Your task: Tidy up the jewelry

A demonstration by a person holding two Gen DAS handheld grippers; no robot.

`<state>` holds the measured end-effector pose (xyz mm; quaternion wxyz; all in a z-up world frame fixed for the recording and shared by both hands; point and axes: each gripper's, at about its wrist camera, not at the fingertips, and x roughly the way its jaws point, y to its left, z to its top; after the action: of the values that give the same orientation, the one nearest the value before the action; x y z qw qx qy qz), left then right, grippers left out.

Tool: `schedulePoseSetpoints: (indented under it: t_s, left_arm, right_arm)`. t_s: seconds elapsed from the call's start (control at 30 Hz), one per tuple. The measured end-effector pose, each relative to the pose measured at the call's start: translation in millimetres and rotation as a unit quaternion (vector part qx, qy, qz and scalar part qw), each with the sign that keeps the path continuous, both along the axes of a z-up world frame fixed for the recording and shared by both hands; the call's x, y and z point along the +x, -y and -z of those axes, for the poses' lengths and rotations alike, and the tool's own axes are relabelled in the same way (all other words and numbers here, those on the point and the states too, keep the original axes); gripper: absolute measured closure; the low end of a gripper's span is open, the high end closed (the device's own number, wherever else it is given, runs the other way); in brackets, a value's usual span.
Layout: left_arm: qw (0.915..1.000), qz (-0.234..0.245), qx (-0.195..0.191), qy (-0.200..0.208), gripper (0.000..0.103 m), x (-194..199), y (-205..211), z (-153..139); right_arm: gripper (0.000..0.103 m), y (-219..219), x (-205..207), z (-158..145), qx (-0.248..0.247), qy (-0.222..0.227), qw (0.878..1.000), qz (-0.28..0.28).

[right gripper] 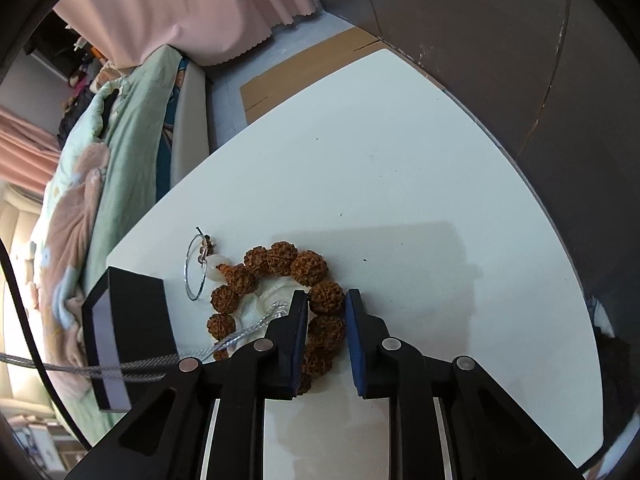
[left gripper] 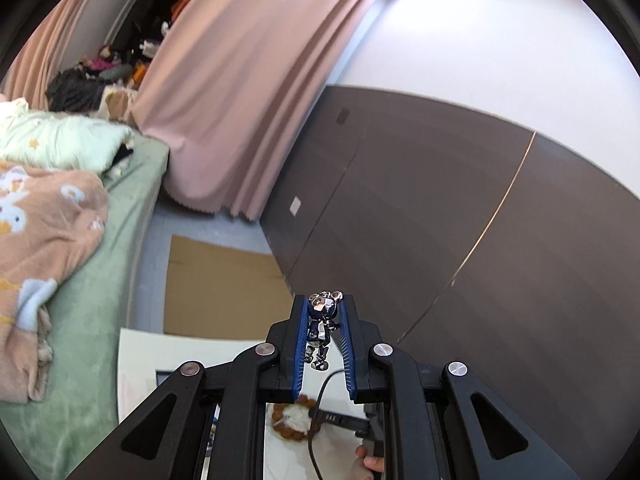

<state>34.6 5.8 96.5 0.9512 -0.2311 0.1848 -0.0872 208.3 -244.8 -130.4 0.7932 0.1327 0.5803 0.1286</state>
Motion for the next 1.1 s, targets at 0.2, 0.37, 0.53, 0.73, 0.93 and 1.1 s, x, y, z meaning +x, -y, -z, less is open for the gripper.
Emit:
schedulePoseSetpoints:
  t_s: [0.2,0.37,0.53,0.73,0.93,1.1]
  left_arm:
    - [0.9989,-0.012,0.001,0.044,0.087,-21,-12,-25]
    - [0.9974,-0.025,-0.003,0.068,0.087,-31,-27,-36]
    - [0.9967,-0.033,-0.005,0.073,0.087,-31,-36,-37]
    - [0.9973,-0.037,-0.008,0.064,0.087,-22,-42,-31]
    - [0.9968,-0.033,-0.015,0.072,0.087,-26,-43,-35]
    - [0.9944,-0.037,-0.015,0.098,0.087,-36,-45,-45]
  right_arm:
    - [0.082,0,-1,0,-0.004,0.004,1.000,-0.003]
    - [0.082,-1,-3,-1,-0.009,0.006,1.000,-0.005]
    - [0.082,-4,-3,-2,-0.014,0.006,1.000,-0.004]
    - [0.082,-6,-1,-3,-0.019,0.006,1.000,-0.004]
    - [0.082,-6,2,-4,-0.019,0.000,1.000,-0.005]
    - [0.082,-8,4,-4,-0.025,0.001,1.000,-0.009]
